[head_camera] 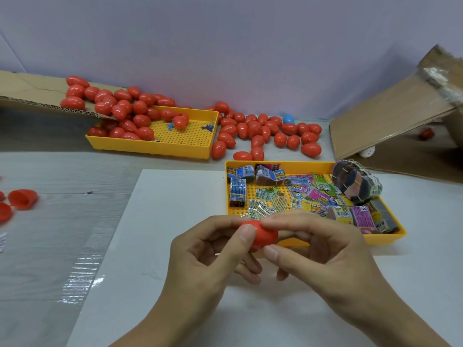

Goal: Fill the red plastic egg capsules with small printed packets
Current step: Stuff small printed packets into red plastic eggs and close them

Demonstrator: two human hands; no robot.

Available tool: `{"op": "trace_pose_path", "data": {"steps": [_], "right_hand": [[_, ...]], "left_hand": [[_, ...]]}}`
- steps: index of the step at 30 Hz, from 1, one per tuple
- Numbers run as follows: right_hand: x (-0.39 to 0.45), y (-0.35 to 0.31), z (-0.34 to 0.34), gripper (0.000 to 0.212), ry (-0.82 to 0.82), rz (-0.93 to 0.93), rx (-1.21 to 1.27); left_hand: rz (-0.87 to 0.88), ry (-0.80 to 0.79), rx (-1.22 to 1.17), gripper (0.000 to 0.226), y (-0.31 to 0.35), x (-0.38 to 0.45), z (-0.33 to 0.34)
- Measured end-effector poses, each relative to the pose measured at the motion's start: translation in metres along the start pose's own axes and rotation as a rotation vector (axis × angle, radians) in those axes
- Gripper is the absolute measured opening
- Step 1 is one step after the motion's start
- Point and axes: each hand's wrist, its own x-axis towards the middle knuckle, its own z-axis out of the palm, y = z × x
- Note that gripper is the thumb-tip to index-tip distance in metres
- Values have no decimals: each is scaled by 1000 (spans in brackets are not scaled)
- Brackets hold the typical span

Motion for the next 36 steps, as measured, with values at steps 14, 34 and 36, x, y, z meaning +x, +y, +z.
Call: {"op": "trace_pose_path", "data": {"steps": [14,34,36], "right_hand": [[2,-4,0,21,117,132,34],[-1,3,-3,19,113,-11,-55],[2,1,-9,16,170,-67,-154]], "left_hand": [[174,-30,42,36,-7,0,-1],[117,39,15,27,-3,2,0],[112,60,22,29,-4,2,0]]}}
